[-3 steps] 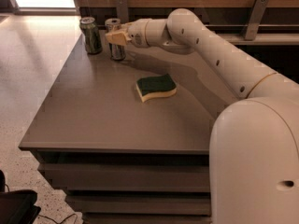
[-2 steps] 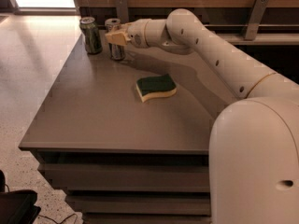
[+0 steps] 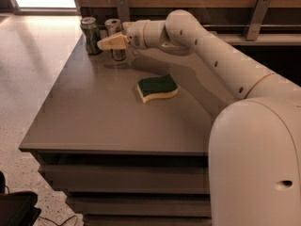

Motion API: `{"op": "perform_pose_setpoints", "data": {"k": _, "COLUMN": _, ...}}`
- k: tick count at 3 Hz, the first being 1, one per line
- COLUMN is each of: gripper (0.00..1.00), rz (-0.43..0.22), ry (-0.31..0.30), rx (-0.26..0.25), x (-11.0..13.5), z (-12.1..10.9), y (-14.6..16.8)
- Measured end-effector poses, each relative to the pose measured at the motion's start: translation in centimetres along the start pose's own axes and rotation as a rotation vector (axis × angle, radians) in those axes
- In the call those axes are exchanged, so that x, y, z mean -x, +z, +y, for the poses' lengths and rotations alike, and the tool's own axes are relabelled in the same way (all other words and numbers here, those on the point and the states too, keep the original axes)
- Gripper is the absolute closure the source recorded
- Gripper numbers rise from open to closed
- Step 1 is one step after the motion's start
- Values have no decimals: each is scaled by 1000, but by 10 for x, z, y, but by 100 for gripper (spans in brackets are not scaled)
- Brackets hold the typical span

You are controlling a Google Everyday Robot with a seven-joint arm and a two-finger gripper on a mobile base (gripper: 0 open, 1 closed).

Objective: Move redbull can near green can

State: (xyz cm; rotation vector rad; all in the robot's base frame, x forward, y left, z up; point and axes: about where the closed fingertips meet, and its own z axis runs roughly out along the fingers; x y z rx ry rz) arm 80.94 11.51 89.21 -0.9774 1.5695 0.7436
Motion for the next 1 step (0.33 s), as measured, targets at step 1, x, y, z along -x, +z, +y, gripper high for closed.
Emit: {"op": "perform_pose_setpoints", "data": {"k": 1, "gripper": 0, "rz": 0, "ry": 0, "rx": 0, "x": 0, "z": 0, "y": 0}}
